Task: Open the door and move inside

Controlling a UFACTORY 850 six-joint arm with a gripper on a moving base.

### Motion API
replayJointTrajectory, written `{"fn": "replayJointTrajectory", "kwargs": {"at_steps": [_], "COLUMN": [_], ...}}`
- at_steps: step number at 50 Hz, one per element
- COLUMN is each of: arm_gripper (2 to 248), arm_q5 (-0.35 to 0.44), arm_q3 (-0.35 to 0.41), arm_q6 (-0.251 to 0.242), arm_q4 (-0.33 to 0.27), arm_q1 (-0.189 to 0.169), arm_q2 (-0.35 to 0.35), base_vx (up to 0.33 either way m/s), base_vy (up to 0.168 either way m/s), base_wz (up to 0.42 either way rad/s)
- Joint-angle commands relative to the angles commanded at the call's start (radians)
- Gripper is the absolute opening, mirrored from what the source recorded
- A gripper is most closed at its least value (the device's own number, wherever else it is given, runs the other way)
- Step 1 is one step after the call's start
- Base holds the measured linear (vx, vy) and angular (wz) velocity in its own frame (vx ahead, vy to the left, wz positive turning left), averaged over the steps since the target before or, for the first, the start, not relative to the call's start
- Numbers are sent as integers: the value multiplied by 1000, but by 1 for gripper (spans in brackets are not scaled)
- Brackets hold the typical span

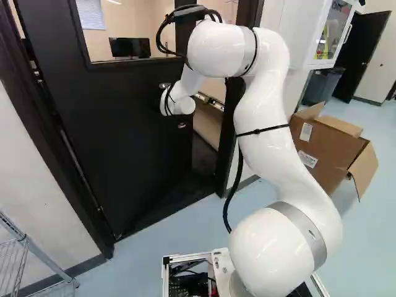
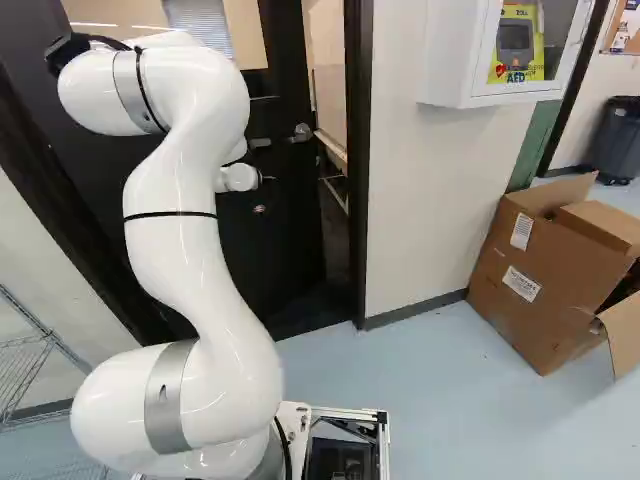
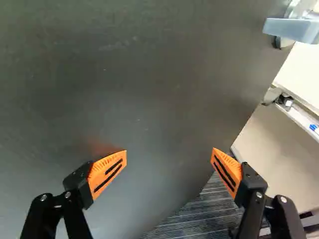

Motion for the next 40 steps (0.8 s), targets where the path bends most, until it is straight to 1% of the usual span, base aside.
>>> {"fn": "replayJointTrajectory", "kwargs": {"at_steps": [7, 12, 23, 40], "arm_gripper": [247, 247, 247, 247], "arm_q5": [-4, -6, -6, -6], "arm_q3": [-35, -60, -93, -129], "arm_q6": [0, 0, 0, 0], "arm_q4": [-55, -74, -83, -83], "arm_q1": [13, 23, 38, 49], "arm_q2": [-25, -43, -67, -93], "base_vx": [0, 0, 0, 0], "base_vy": [0, 0, 0, 0], "base_wz": [0, 0, 0, 0]}}
